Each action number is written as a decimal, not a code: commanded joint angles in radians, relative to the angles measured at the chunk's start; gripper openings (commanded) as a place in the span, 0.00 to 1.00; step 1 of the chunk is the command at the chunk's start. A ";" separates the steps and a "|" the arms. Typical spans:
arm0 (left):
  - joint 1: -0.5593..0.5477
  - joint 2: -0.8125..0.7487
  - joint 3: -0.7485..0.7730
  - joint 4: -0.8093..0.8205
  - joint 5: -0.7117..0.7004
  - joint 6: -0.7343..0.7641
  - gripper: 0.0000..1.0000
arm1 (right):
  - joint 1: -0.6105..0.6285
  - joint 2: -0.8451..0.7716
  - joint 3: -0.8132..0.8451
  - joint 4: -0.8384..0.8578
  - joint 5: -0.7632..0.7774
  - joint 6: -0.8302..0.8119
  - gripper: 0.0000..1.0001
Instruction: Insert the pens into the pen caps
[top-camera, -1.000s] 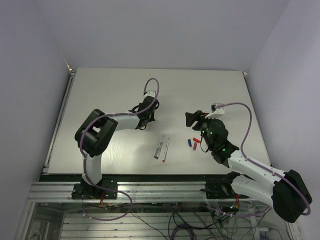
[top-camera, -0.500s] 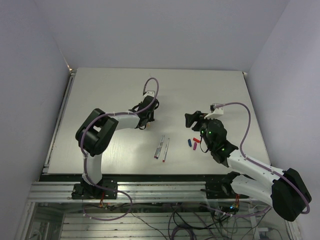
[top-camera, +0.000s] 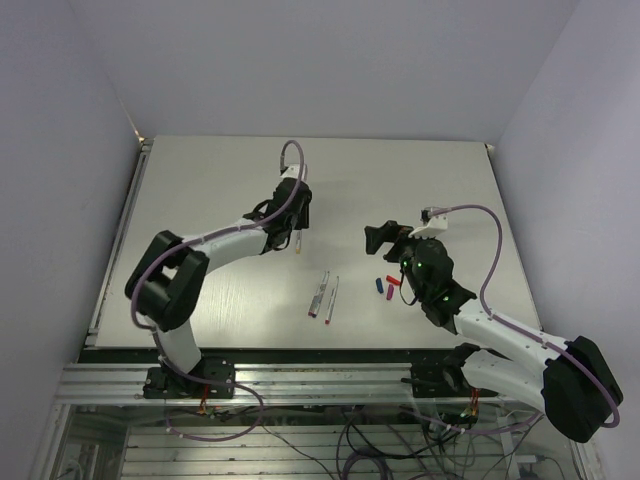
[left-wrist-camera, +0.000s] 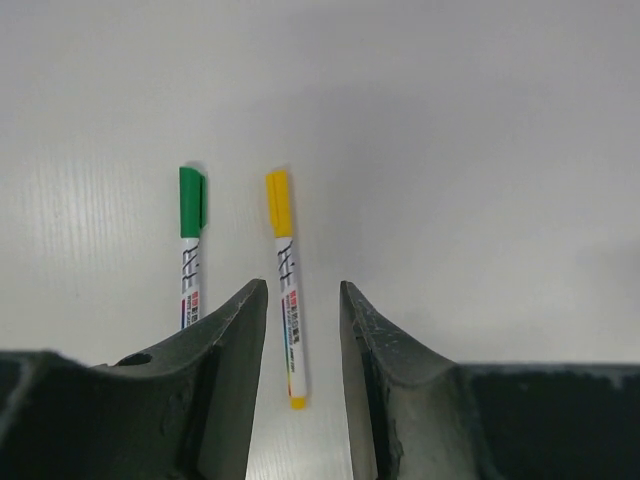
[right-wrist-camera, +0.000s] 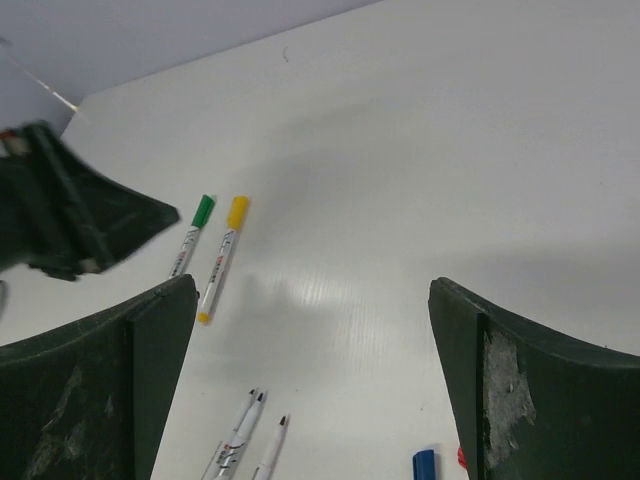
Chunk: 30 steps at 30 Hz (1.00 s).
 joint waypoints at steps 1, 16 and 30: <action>-0.004 -0.113 -0.041 -0.012 0.047 0.020 0.45 | 0.004 0.008 0.028 -0.015 0.050 -0.054 0.99; -0.232 -0.278 -0.285 -0.121 0.071 -0.023 0.45 | 0.003 0.034 0.060 -0.183 0.227 -0.009 0.95; -0.334 -0.218 -0.316 -0.115 0.065 -0.041 0.45 | -0.002 -0.010 0.030 -0.231 0.240 0.038 0.94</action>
